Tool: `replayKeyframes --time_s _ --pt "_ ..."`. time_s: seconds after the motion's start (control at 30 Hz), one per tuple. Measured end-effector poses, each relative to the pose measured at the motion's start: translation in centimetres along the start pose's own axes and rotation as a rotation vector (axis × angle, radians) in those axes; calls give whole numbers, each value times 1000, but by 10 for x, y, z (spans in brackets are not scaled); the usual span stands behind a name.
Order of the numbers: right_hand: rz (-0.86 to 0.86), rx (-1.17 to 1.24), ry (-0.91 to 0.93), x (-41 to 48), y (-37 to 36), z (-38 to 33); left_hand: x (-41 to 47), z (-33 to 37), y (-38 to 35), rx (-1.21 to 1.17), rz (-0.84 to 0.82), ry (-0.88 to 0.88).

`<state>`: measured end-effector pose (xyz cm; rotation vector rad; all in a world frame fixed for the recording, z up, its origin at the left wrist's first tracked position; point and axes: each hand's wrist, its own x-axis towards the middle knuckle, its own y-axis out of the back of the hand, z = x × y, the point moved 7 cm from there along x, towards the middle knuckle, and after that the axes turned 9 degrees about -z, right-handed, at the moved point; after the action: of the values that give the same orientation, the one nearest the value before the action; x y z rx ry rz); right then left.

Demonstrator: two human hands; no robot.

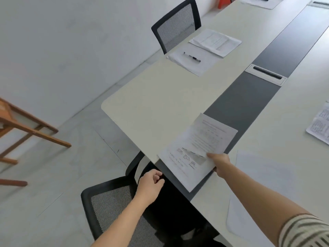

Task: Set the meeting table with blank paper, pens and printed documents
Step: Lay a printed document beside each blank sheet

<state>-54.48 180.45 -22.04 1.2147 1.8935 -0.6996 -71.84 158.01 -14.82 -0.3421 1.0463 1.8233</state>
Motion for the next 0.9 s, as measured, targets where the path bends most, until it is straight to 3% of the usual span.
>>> replayKeyframes --time_s 0.13,0.2,0.27,0.33,0.47,0.57,0.77,0.9 --pt "-30 -241 3 1 7 3 3 -9 -21 191 -21 -33" --pt "11 -581 93 -8 26 -6 9 1 -31 309 -29 -87" --pt "164 -993 223 -20 48 -23 17 13 -43 424 -46 -139" --pt "229 -1248 382 -28 54 -34 26 23 -55 557 -68 -174" --pt "-16 -1672 436 -23 29 -15 40 29 -79 823 -161 -175" --pt "-102 -1779 366 -9 23 -1 45 22 -90 938 -206 -151" --pt "-87 -1822 378 4 17 -12 55 22 -89 952 -208 -142" --pt "-57 -1723 498 -9 27 -24 58 24 -88 956 -215 -144"
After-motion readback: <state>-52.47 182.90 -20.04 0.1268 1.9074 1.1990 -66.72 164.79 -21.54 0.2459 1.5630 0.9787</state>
